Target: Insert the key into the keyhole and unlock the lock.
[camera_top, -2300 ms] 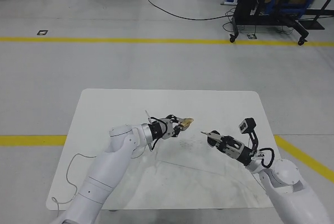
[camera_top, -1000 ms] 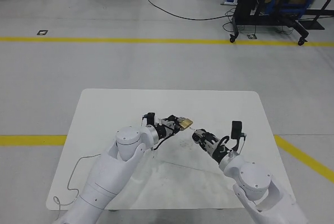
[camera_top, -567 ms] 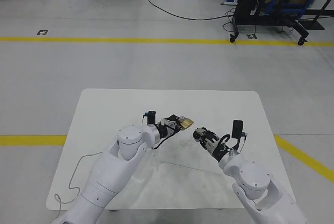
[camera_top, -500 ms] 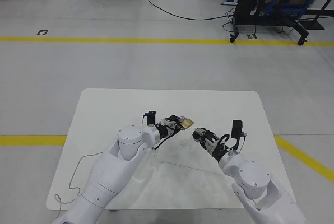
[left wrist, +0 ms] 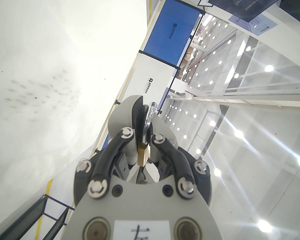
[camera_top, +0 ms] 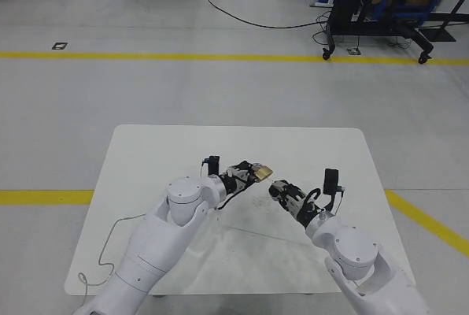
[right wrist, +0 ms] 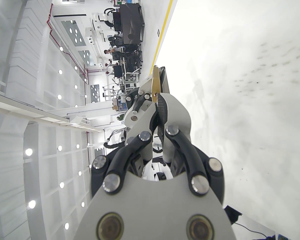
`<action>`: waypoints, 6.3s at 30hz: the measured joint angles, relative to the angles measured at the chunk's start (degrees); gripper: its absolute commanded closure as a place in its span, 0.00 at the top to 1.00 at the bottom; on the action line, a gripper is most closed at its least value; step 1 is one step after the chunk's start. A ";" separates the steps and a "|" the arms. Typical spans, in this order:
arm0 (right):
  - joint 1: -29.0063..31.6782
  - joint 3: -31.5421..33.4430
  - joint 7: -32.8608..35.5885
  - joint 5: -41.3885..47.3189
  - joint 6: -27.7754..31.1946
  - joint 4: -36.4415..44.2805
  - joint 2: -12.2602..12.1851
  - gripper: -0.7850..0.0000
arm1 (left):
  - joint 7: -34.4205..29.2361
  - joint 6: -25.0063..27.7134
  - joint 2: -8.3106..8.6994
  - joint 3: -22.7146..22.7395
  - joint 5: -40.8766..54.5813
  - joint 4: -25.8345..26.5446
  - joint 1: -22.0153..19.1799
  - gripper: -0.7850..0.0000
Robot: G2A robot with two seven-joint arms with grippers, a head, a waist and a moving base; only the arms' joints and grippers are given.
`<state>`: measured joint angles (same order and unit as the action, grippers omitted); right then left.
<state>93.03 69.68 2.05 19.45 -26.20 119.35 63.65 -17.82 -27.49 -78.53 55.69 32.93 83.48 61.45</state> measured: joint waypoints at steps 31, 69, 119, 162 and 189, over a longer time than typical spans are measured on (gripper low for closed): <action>-0.20 -0.83 -1.31 -2.32 1.23 0.05 1.32 0.00 | 3.88 -0.44 -0.79 1.18 3.32 1.07 1.10 0.00; 0.54 -9.34 -26.01 0.76 4.49 2.39 5.60 0.00 | 3.60 4.01 -1.76 2.06 8.21 -0.93 2.09 0.00; -2.86 -7.31 -21.68 -2.72 -5.64 1.43 8.92 0.00 | 0.41 3.54 -1.74 1.87 0.50 -0.89 0.03 0.00; -3.00 -6.88 -20.33 -6.97 -9.48 1.56 10.37 1.00 | 1.11 0.35 -2.04 2.45 0.64 -0.19 0.92 0.00; 6.10 1.49 -4.41 1.64 17.38 1.82 10.65 0.00 | -0.90 -15.60 -4.09 4.91 34.78 -7.86 -0.62 0.00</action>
<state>99.13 71.18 -2.36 21.09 -8.82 121.17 74.30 -18.71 -43.09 -82.62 60.60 67.71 75.62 60.83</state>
